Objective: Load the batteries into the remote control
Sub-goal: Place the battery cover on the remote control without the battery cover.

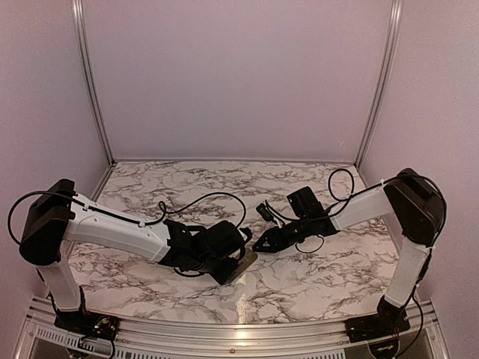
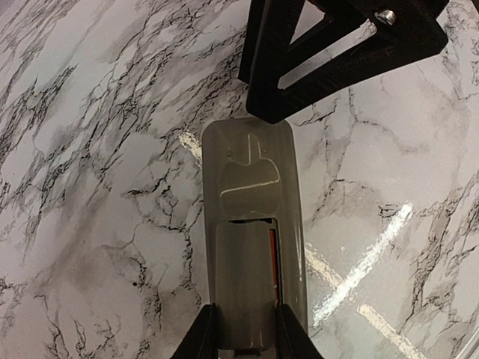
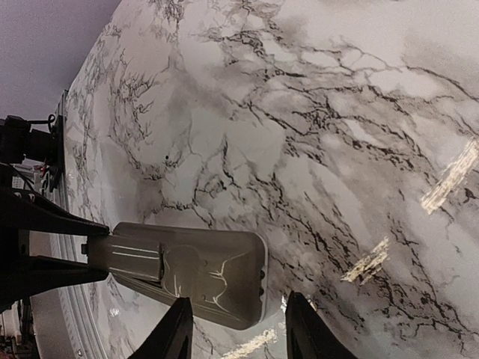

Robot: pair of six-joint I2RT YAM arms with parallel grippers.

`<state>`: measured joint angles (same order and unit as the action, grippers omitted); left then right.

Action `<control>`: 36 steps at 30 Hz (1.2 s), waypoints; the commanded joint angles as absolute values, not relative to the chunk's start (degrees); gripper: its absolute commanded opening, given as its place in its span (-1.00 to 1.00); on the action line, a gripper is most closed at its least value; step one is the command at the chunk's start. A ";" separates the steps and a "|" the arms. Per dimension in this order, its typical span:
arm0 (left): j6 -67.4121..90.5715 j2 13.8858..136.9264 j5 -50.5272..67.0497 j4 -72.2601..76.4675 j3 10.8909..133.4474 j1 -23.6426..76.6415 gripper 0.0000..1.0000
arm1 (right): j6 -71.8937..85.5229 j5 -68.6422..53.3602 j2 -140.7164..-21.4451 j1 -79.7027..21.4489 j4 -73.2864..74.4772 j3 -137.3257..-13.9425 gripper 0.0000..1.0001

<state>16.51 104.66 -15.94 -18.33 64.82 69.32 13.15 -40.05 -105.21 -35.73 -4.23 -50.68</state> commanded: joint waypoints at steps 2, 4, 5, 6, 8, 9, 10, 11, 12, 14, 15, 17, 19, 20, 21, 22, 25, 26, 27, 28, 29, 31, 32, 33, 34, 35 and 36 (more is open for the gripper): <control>16.26 106.08 -16.13 -19.65 66.44 69.08 -0.70 | 11.83 -40.94 -106.48 -35.63 -3.80 -52.67 -0.19; 16.15 106.22 -15.86 -19.59 66.38 69.08 -0.70 | 11.78 -40.95 -106.65 -35.73 -3.84 -52.71 -0.19; 16.20 106.22 -15.82 -19.47 66.27 69.08 -0.70 | 11.73 -41.03 -106.69 -35.79 -3.74 -52.80 -0.20; 16.14 106.30 -15.73 -19.36 66.27 69.08 -0.70 | 11.63 -41.12 -106.78 -35.84 -3.76 -52.81 -0.19; 16.14 106.39 -15.14 -18.93 66.12 69.08 -0.70 | 11.61 -41.18 -106.98 -35.94 -3.76 -52.78 -0.21; 16.15 106.36 -14.92 -18.64 66.02 69.08 -0.70 | 11.60 -41.22 -107.11 -35.95 -3.73 -52.86 -0.22; 16.18 106.28 -14.74 -18.48 65.93 69.08 -0.70 | 11.62 -41.37 -107.24 -35.95 -3.72 -52.88 -0.23; 16.03 106.16 -14.62 -18.27 65.84 69.08 -0.70 | 11.54 -41.46 -107.29 -36.02 -3.74 -52.85 -0.23; 15.96 106.02 -14.47 -18.04 65.64 69.08 -0.70 | 11.47 -41.42 -107.36 -36.10 -3.69 -52.83 -0.23; 15.76 105.88 -14.41 -17.99 65.42 69.08 -0.70 | 11.40 -41.40 -107.57 -36.18 -3.61 -52.92 -0.23; 15.74 105.68 -14.46 -17.98 65.35 69.08 -0.71 | 11.40 -41.37 -107.62 -36.21 -3.48 -53.02 -0.23; 15.82 105.41 -14.54 -17.98 65.26 69.08 -0.71 | 11.36 -41.41 -107.80 -36.30 -3.35 -53.09 -0.24; 15.91 104.94 -14.76 -17.99 65.15 69.08 -0.71 | 11.38 -41.36 -107.74 -36.37 -3.40 -53.13 -0.24; 15.82 104.72 -14.76 -17.84 64.99 69.08 -0.71 | 11.37 -41.35 -107.71 -36.38 -3.38 -53.21 -0.24; 15.72 104.54 -14.77 -17.78 64.89 69.08 -0.71 | 11.34 -41.36 -107.75 -36.34 -3.27 -53.19 -0.24; 15.68 104.29 -14.77 -17.81 64.72 69.08 -0.71 | 11.29 -41.39 -107.75 -36.38 -3.25 -53.20 -0.24; 15.57 103.92 -14.77 -17.79 64.52 69.08 -0.72 | 11.23 -41.33 -107.77 -36.33 -3.14 -53.26 -0.25; 15.62 103.87 -14.88 -17.80 64.58 69.08 -0.72 | 11.23 -41.31 -107.76 -36.38 -3.10 -53.18 -0.24; 15.77 103.73 -15.01 -17.81 64.64 69.08 -0.72 | 11.20 -41.31 -107.75 -36.39 -3.01 -53.24 -0.25; 15.85 103.65 -15.03 -17.85 64.79 69.08 -0.72 | 11.20 -41.29 -107.75 -36.39 -3.05 -53.26 -0.25; 15.78 103.69 -15.01 -18.03 64.96 69.08 -0.72 | 11.19 -41.23 -107.75 -36.39 -2.93 -53.28 -0.25; 15.89 103.40 -15.49 -18.53 65.28 69.08 -0.72 | 11.19 -41.13 -107.75 -36.38 -2.95 -53.27 -0.25; 15.90 103.18 -15.55 -18.63 65.30 69.08 -0.72 | 11.23 -41.09 -107.81 -36.39 -2.98 -53.20 -0.25; 15.75 102.97 -15.56 -18.56 65.23 69.08 -0.72 | 11.21 -41.13 -107.76 -36.34 -2.91 -53.19 -0.25; 15.71 102.88 -15.52 -18.58 65.22 69.08 -0.72 | 11.09 -41.12 -107.81 -36.34 -2.96 -53.18 -0.25; 15.53 102.98 -15.41 -18.68 65.28 69.08 -0.72 | 11.10 -41.12 -107.84 -36.36 -2.92 -53.17 -0.25; 15.54 102.96 -15.62 -18.92 65.49 69.08 -0.72 | 11.09 -41.13 -107.82 -36.38 -2.91 -53.17 -0.25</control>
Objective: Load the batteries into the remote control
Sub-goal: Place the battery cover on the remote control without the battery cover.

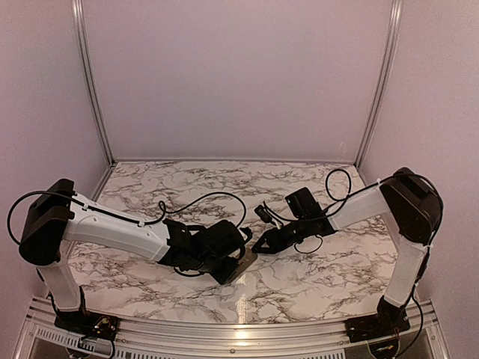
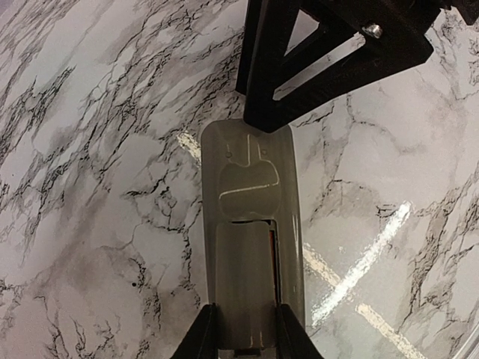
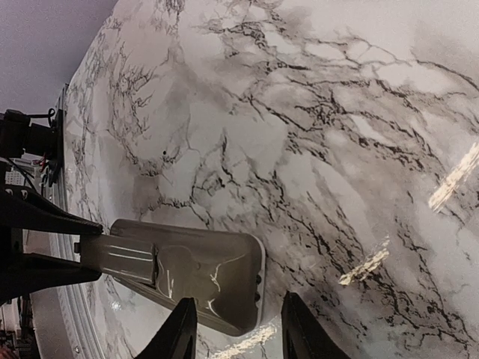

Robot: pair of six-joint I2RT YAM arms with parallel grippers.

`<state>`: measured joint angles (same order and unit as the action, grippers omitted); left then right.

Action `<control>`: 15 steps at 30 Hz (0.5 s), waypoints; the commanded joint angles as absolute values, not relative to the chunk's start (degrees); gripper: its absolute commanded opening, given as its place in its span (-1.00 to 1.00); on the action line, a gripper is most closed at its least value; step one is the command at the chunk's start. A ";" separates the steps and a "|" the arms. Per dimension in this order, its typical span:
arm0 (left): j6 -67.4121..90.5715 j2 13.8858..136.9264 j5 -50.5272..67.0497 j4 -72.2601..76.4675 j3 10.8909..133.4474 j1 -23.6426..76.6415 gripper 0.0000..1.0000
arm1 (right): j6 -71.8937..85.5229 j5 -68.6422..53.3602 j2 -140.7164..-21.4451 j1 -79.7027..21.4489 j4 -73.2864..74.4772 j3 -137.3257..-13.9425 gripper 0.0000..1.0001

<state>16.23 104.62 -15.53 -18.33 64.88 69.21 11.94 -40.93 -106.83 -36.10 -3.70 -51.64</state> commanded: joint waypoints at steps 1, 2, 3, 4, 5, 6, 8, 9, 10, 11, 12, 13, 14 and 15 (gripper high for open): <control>15.50 102.92 -15.72 -19.08 65.63 69.08 -0.72 | 11.08 -41.13 -107.76 -36.43 -2.91 -53.22 -0.25; 15.47 102.71 -15.81 -19.02 65.65 69.08 -0.73 | 11.12 -41.13 -107.75 -36.39 -2.88 -53.30 -0.25; 15.55 102.58 -15.75 -18.92 65.58 69.08 -0.72 | 11.08 -41.13 -107.75 -36.39 -2.86 -53.31 -0.25; 15.55 102.57 -15.66 -19.00 65.61 69.08 -0.72 | 11.13 -41.13 -107.75 -36.38 -2.81 -53.33 -0.25; 15.57 102.68 -15.65 -19.22 65.69 69.08 -0.73 | 11.08 -41.13 -107.76 -36.39 -2.77 -53.37 -0.25; 15.62 102.74 -15.60 -19.28 65.67 69.08 -0.73 | 11.08 -41.13 -107.76 -36.39 -2.80 -53.40 -0.25; 15.57 103.00 -15.47 -19.33 65.57 69.08 -0.73 | 11.07 -41.11 -107.76 -36.39 -2.79 -53.43 -0.26; 15.65 103.23 -15.54 -19.35 65.57 69.08 -0.73 | 11.10 -41.13 -107.77 -36.39 -2.77 -53.44 -0.26; 15.58 103.32 -15.44 -19.19 65.45 69.08 -0.73 | 11.08 -41.20 -107.76 -36.39 -2.81 -53.45 -0.26; 15.65 103.43 -15.20 -18.93 65.15 69.08 -0.73 | 11.07 -41.20 -107.83 -36.39 -2.78 -53.44 -0.26; 15.55 103.50 -15.13 -18.70 64.98 69.08 -0.73 | 11.07 -41.22 -107.85 -36.39 -2.73 -53.44 -0.26; 15.63 103.71 -15.12 -18.66 64.94 69.08 -0.73 | 11.10 -41.24 -107.78 -36.39 -2.71 -53.50 -0.26; 15.52 103.79 -15.12 -18.65 64.95 69.08 -0.73 | 11.07 -41.29 -107.82 -36.38 -2.72 -53.36 -0.26; 15.42 103.98 -15.12 -18.59 64.95 69.08 -0.73 | 11.10 -41.30 -107.87 -36.39 -2.80 -53.35 -0.26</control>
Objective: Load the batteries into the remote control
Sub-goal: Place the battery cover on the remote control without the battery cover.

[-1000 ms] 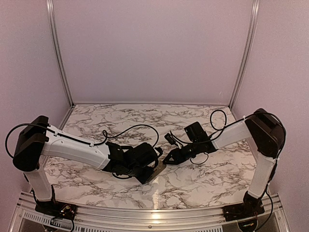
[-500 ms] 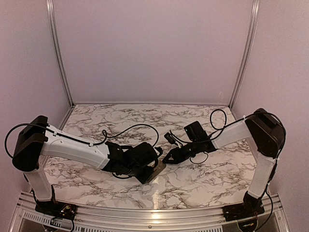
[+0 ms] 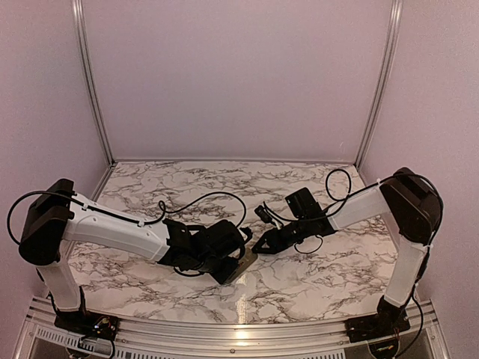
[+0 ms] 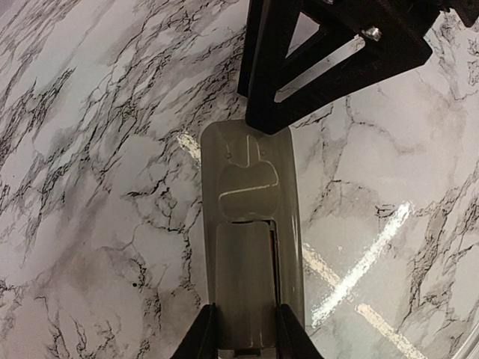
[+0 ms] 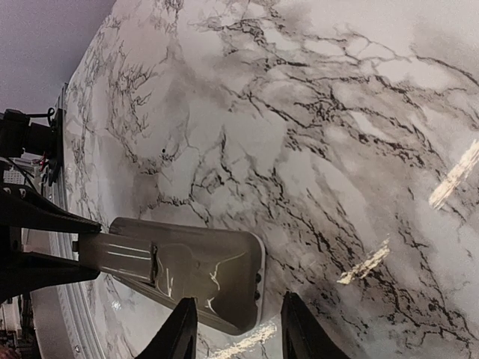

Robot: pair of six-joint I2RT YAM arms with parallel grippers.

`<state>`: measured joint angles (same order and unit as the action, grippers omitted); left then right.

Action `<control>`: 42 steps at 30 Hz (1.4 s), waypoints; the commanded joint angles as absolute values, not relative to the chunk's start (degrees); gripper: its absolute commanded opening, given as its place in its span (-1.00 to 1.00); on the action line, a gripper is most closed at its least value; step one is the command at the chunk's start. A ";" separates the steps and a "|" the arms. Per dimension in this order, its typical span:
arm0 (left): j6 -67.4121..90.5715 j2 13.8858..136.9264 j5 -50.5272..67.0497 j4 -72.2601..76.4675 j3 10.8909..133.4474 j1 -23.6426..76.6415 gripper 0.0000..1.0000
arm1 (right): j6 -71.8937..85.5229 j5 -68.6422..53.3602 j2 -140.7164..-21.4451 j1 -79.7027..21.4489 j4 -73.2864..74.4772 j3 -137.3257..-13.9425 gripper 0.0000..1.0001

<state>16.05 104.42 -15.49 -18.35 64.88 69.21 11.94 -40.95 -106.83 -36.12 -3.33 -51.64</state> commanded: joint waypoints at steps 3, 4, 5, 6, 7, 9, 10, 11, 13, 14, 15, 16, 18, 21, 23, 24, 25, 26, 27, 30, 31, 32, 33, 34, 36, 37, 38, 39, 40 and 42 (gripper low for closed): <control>15.26 104.28 -15.05 -18.34 65.02 69.08 -0.73 | 11.07 -41.60 -107.92 -36.35 -2.85 -53.44 -0.26; 15.14 104.41 -14.83 -18.28 64.99 69.08 -0.73 | 11.07 -41.65 -108.01 -36.40 -2.97 -53.44 -0.26; 15.16 104.53 -14.77 -18.28 64.96 69.08 -0.73 | 11.12 -41.62 -108.08 -36.41 -2.90 -53.44 -0.25; 15.20 104.73 -14.78 -18.28 64.95 69.08 -0.73 | 11.08 -41.70 -108.15 -36.39 -2.94 -53.49 -0.26; 15.23 104.90 -14.77 -18.24 64.91 69.08 -0.73 | 11.12 -41.81 -108.19 -36.41 -2.94 -53.50 -0.26; 15.25 105.32 -14.53 -17.90 64.63 69.08 -0.73 | 11.11 -41.83 -108.19 -36.47 -2.91 -53.44 -0.26; 15.30 105.56 -14.43 -17.91 64.60 69.08 -0.73 | 11.08 -41.88 -108.24 -36.47 -2.90 -53.45 -0.26; 15.35 105.75 -14.34 -17.88 64.61 69.08 -0.73 | 11.07 -41.90 -108.20 -36.47 -2.92 -53.53 -0.26; 15.34 106.10 -14.18 -17.88 64.60 69.08 -0.72 | 11.07 -42.07 -108.33 -36.47 -2.91 -53.57 -0.26; 15.45 106.23 -14.15 -17.91 64.60 69.08 -0.73 | 11.00 -42.15 -108.35 -36.43 -3.02 -53.53 -0.26; 15.36 106.32 -14.03 -17.92 64.60 69.08 -0.72 | 11.01 -42.29 -108.37 -36.46 -3.11 -53.55 -0.27; 15.43 106.51 -13.98 -17.77 64.60 69.08 -0.72 | 11.00 -42.31 -108.37 -36.52 -3.16 -53.62 -0.27; 15.57 106.60 -14.18 -17.85 64.53 69.08 -0.72 | 10.99 -42.49 -108.46 -36.54 -3.06 -53.62 -0.27; 15.73 106.69 -14.66 -17.81 64.51 69.08 -0.71 | 10.91 -42.70 -108.46 -36.56 -3.08 -53.62 -0.27; 15.61 106.70 -14.81 -17.75 64.51 69.08 -0.71 | 10.84 -42.79 -108.46 -36.57 -3.14 -53.71 -0.27; 15.52 106.79 -14.91 -17.70 64.51 69.08 -0.71 | 10.81 -42.91 -108.50 -36.57 -3.15 -53.74 -0.27; 15.49 106.94 -15.05 -17.71 64.59 69.08 -0.71 | 10.81 -43.01 -108.46 -36.62 -3.10 -53.71 -0.28; 15.55 107.10 -15.30 -17.81 64.64 69.08 -0.70 | 10.74 -43.06 -108.46 -36.63 -3.16 -53.73 -0.28; 15.51 107.21 -15.37 -17.78 64.68 69.08 -0.69 | 10.77 -43.13 -108.46 -36.65 -3.14 -53.71 -0.28; 15.67 107.77 -15.29 -17.68 64.77 69.08 -0.65 | 10.72 -43.24 -108.37 -36.66 -3.08 -53.72 -0.28; 15.78 107.92 -15.22 -17.74 64.85 69.08 -0.63 | 10.65 -43.23 -108.29 -36.73 -3.02 -53.71 -0.28; 15.86 107.93 -15.14 -17.88 64.80 69.08 -0.61 | 10.66 -43.16 -108.25 -36.74 -3.00 -53.71 -0.28; 15.92 107.93 -15.08 -17.88 64.71 69.08 -0.59 | 10.66 -43.10 -108.20 -36.74 -2.93 -53.71 -0.28; 16.01 107.93 -15.01 -17.89 64.61 69.06 -0.57 | 10.64 -43.05 -108.22 -36.73 -2.89 -53.70 -0.28; 16.21 107.84 -14.87 -18.05 64.44 69.08 -0.54 | 10.63 -43.06 -108.22 -36.74 -2.87 -53.71 -0.28; 16.19 107.76 -14.86 -18.13 64.35 69.08 -0.53 | 10.68 -42.99 -108.20 -36.74 -2.84 -53.70 -0.28; 16.23 107.71 -14.78 -18.15 64.34 69.06 -0.52 | 10.68 -42.96 -108.31 -36.74 -2.89 -53.72 -0.28; 16.26 107.69 -14.77 -18.30 64.34 69.08 -0.51 | 10.66 -42.96 -108.27 -36.74 -2.82 -53.84 -0.28; 16.24 107.67 -14.70 -18.44 64.34 69.08 -0.48 | 10.64 -42.98 -108.24 -36.74 -2.85 -53.82 -0.28; 16.18 107.58 -14.61 -18.49 64.34 69.07 -0.44 | 10.70 -42.91 -108.20 -36.74 -2.81 -53.85 -0.28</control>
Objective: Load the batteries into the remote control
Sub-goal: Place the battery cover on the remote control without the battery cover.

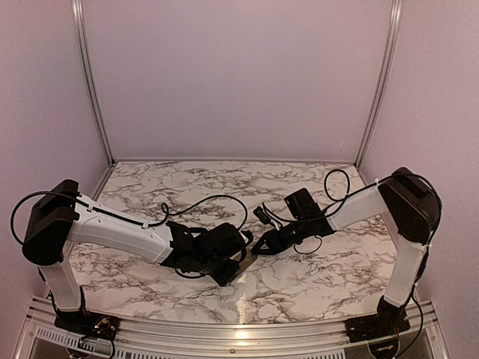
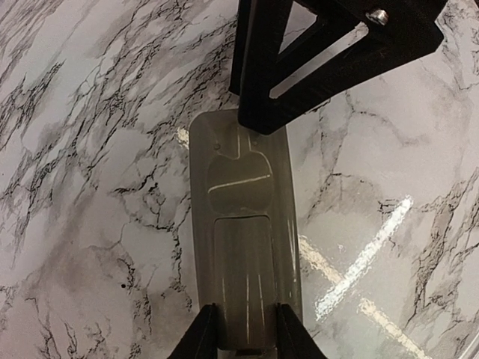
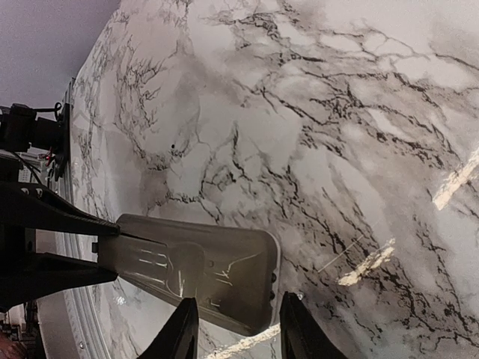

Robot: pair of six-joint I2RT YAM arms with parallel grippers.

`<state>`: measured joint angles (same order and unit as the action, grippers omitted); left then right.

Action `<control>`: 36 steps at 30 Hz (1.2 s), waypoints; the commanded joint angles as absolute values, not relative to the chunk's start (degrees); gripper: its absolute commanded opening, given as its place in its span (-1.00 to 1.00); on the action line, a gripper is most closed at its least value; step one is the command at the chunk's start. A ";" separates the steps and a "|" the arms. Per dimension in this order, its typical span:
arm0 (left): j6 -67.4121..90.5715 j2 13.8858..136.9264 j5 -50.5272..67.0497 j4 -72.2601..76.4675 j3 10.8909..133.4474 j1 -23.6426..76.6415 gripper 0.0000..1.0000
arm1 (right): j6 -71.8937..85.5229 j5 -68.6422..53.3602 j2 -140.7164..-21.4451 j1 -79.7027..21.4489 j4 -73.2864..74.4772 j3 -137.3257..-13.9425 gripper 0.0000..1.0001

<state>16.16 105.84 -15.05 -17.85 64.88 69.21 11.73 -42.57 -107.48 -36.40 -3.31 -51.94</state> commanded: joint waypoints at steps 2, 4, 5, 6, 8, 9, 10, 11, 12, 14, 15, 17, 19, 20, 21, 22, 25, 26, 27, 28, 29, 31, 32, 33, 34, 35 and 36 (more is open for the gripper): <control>16.09 107.62 -14.59 -18.55 64.33 69.08 -0.39 | 10.65 -42.89 -108.19 -36.74 -2.72 -53.89 -0.28; 16.09 107.50 -14.38 -18.58 64.42 69.05 -0.37 | 10.64 -42.81 -108.17 -36.74 -2.72 -53.79 -0.28; 16.11 107.41 -14.30 -18.57 64.42 69.08 -0.35 | 10.60 -42.72 -108.21 -36.74 -2.60 -53.81 -0.28; 16.11 107.33 -14.17 -18.63 64.49 69.08 -0.34 | 10.55 -42.70 -108.13 -36.74 -2.47 -53.88 -0.28; 16.02 107.23 -14.28 -18.72 64.59 69.05 -0.31 | 10.60 -42.65 -108.03 -36.74 -2.42 -53.88 -0.27; 16.08 107.16 -14.36 -18.78 64.60 69.03 -0.28 | 10.55 -42.60 -107.98 -36.74 -2.40 -53.92 -0.27; 16.07 107.10 -14.34 -18.80 64.68 69.00 -0.25 | 10.60 -42.62 -107.94 -36.74 -2.45 -53.90 -0.27; 16.05 107.01 -14.26 -18.88 64.75 69.02 -0.22 | 10.63 -42.62 -107.93 -36.79 -2.39 -53.88 -0.26; 16.08 106.86 -14.21 -19.03 64.85 69.00 -0.17 | 10.57 -42.50 -107.87 -36.75 -2.38 -53.90 -0.26; 16.15 106.40 -13.92 -19.05 65.07 68.99 -0.09 | 10.60 -42.51 -107.80 -36.74 -2.26 -54.00 -0.25; 16.14 106.09 -13.81 -18.99 65.19 69.02 -0.05 | 10.67 -42.49 -107.69 -36.73 -2.28 -54.02 -0.24; 16.12 105.40 -13.36 -18.99 65.50 69.00 0.03 | 10.71 -42.16 -107.35 -36.73 -2.20 -53.92 -0.22; 16.24 104.48 -13.19 -19.15 65.80 69.04 0.10 | 10.73 -41.81 -106.88 -36.70 -2.12 -53.96 -0.22; 16.27 103.98 -13.00 -19.16 65.90 69.04 0.13 | 10.77 -41.57 -106.61 -36.66 -2.04 -54.05 -0.22; 16.38 103.40 -12.71 -19.04 65.87 69.01 0.17 | 10.81 -41.30 -106.35 -36.65 -1.90 -54.14 -0.21; 16.43 102.73 -12.66 -18.95 65.84 69.02 0.20 | 10.83 -41.11 -106.08 -36.65 -1.74 -54.26 -0.20; 16.39 100.63 -11.73 -18.40 65.57 69.06 0.29 | 10.81 -40.41 -105.25 -36.65 -0.92 -54.89 -0.16; 16.56 99.91 -11.70 -18.04 65.30 69.00 0.33 | 10.81 -40.12 -104.80 -36.65 -0.69 -55.06 -0.15; 16.72 98.98 -11.46 -17.74 64.82 69.00 0.36 | 10.81 -39.89 -104.32 -36.65 -0.50 -55.17 -0.14; 16.92 98.09 -11.21 -17.36 64.45 68.93 0.37 | 10.81 -39.59 -103.81 -36.57 -0.33 -55.26 -0.13; 17.31 97.28 -11.06 -17.15 64.05 68.77 0.39 | 10.85 -39.20 -103.21 -36.56 -0.27 -55.40 -0.12; 18.31 95.35 -10.46 -16.45 62.76 68.21 0.39 | 10.73 -39.09 -101.88 -36.56 -0.26 -55.59 -0.11; 19.26 94.15 -10.20 -15.91 61.84 67.59 0.40 | 10.77 -39.11 -101.04 -36.56 -0.26 -55.70 -0.11; 20.12 92.92 -9.81 -15.27 60.54 66.94 0.39 | 10.68 -39.09 -100.48 -36.61 1.08 -55.83 -0.12; 21.13 91.17 -9.27 -14.11 59.03 66.16 0.37 | 10.58 -39.20 -99.97 -36.63 1.85 -56.14 -0.13; 22.22 89.61 -8.63 -12.80 57.28 65.22 0.36 | 10.62 -39.43 -99.43 -36.87 2.26 -56.38 -0.16; 23.42 88.16 -8.02 -11.50 55.28 64.30 0.33 | 10.59 -39.66 -99.09 -37.28 2.52 -56.63 -0.20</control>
<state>19.07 93.45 -10.28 -15.79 60.86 67.46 11.57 -39.94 -101.71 -36.42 -0.08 -54.04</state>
